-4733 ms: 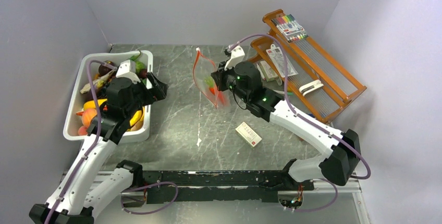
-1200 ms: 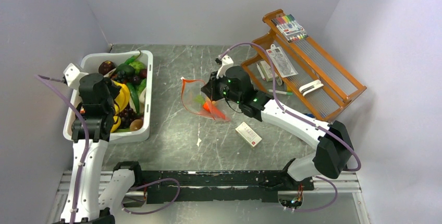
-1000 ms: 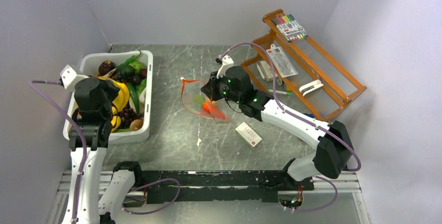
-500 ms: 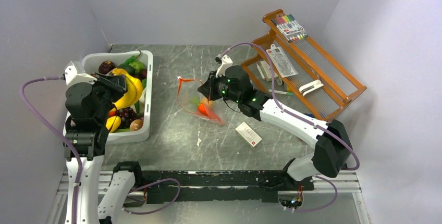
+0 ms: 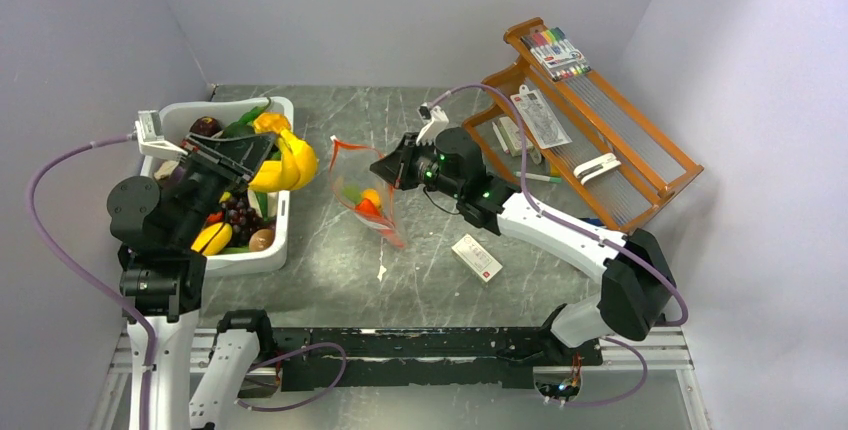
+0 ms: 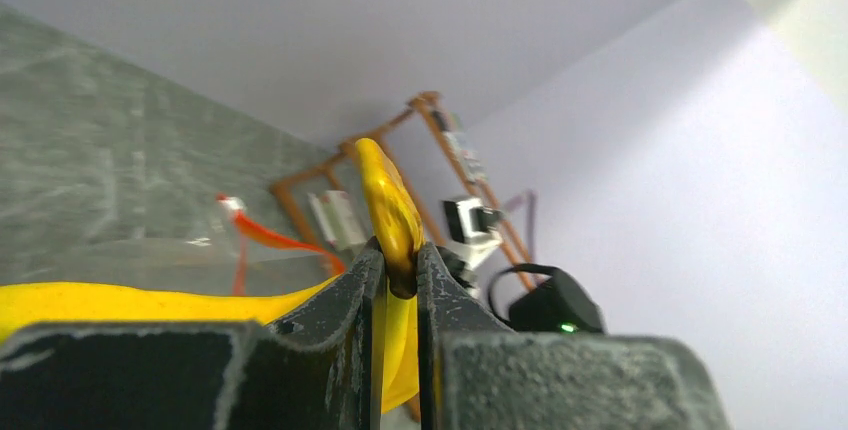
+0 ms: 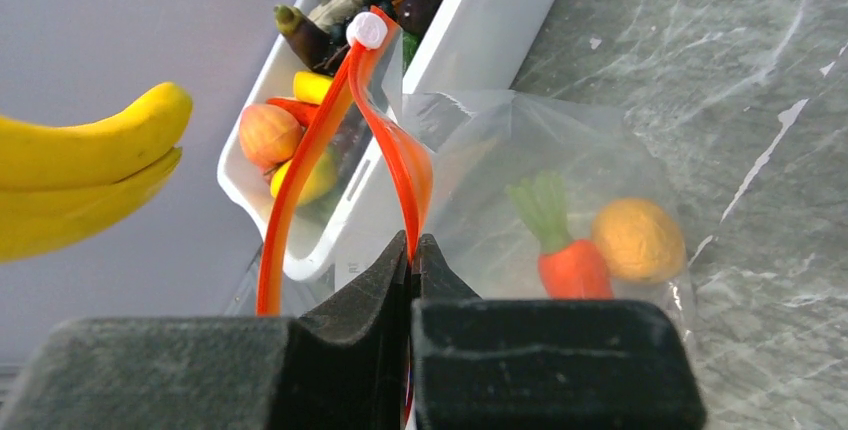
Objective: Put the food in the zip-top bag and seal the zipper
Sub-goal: Place the fake fruit in the zipper food storage bag.
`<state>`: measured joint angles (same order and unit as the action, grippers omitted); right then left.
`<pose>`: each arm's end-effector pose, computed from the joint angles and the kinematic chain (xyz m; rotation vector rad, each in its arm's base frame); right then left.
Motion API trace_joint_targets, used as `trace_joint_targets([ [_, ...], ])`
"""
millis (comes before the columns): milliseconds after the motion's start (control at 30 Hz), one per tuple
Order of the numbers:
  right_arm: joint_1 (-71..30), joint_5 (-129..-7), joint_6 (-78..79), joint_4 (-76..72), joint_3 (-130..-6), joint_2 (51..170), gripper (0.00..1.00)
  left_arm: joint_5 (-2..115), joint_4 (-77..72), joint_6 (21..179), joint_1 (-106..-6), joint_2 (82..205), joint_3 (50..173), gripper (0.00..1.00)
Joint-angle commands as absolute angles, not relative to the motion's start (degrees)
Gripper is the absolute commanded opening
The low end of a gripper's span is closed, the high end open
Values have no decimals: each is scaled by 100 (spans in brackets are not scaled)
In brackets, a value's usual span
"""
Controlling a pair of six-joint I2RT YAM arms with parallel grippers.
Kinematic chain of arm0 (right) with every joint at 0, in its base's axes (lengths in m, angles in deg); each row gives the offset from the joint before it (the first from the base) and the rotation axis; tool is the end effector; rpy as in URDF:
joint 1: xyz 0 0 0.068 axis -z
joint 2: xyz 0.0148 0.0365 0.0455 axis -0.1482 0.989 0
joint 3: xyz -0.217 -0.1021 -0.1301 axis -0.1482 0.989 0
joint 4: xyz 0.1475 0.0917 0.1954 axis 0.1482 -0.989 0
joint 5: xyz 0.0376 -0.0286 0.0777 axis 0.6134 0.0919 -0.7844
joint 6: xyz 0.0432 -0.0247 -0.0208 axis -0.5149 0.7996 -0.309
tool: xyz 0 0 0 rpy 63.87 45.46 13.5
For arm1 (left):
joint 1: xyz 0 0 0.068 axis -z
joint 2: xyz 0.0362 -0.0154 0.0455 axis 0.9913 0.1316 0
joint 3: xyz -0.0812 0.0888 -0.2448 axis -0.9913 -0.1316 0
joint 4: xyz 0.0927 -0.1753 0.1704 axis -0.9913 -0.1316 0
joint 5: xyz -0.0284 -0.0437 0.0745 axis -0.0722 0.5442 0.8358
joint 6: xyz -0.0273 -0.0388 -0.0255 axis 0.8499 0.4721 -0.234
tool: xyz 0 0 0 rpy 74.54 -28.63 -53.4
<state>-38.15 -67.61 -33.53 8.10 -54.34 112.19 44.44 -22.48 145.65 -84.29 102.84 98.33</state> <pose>0.2325 0.2533 0.3227 -0.2065 1.9251 1.1826 0.1091 -0.0089 0.4313 -0.4811 1.4787 -1.0287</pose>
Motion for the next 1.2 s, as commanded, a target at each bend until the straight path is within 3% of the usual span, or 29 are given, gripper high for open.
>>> trace_joint_targets([
  [0, -3798, -6818, -3677, 1347, -5313, 11235, 0, 3137, -923, 15845, -8480, 10261, 9628, 7],
  [400, -3806, -7016, -3935, 1754, -5159, 11174, 0, 2198, 1307, 17912, -8376, 10424, 9149, 7],
  [1167, -3868, -7557, -4717, 2690, -5364, 11738, 0, 2559, 3085, 19705, -8332, 10260, 7728, 7],
])
